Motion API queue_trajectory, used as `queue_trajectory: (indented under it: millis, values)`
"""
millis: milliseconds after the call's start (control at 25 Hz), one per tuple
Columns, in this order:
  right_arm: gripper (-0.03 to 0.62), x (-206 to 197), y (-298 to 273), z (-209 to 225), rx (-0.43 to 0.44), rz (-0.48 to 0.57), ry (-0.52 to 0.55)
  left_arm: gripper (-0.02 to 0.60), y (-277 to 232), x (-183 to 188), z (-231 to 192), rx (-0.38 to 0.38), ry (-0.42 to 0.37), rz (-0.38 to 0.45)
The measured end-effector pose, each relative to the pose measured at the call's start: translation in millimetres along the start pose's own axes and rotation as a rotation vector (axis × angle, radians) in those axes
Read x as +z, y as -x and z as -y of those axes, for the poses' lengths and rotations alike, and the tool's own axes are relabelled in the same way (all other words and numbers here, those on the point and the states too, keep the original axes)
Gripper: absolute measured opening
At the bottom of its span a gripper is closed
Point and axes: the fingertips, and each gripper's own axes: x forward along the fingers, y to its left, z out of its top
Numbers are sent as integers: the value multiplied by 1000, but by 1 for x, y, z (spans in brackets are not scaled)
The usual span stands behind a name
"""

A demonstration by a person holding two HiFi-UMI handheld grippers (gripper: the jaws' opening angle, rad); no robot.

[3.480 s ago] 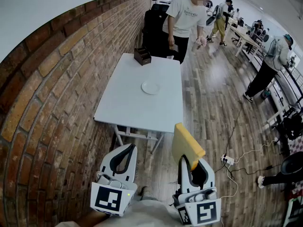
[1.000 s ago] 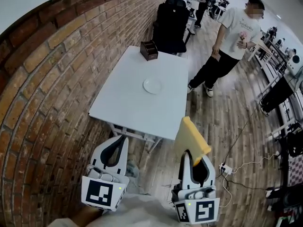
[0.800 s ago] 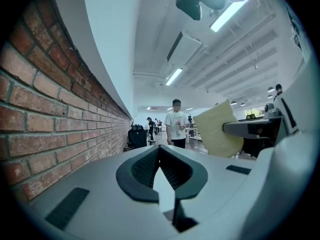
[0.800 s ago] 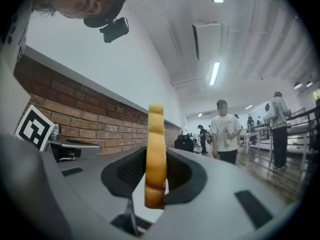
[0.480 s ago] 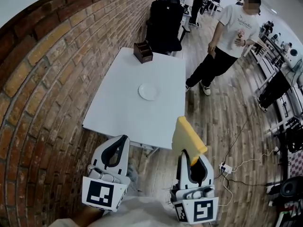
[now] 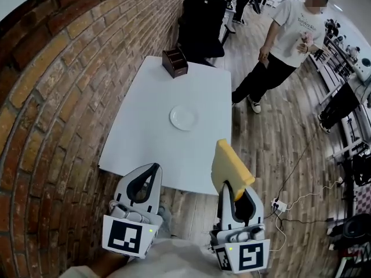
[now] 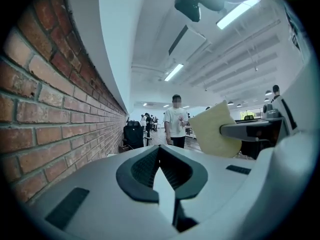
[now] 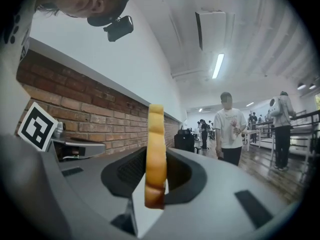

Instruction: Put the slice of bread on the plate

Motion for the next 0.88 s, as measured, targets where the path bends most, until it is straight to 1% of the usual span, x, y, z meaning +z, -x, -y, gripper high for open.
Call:
queue_trajectory:
  millis: [320,640,880]
  values:
    - [98,-1,-58,11,-13,-20,-14,9,-55,2,-25,-42,3,-29]
    - [98,-12,-116,21,-59,-41,-32,9,-111,-8,-57,-99,23,-50]
    - [98,-20,-144,26,-76,-56,-47,9,-138,-11,-72,-117,30,-66]
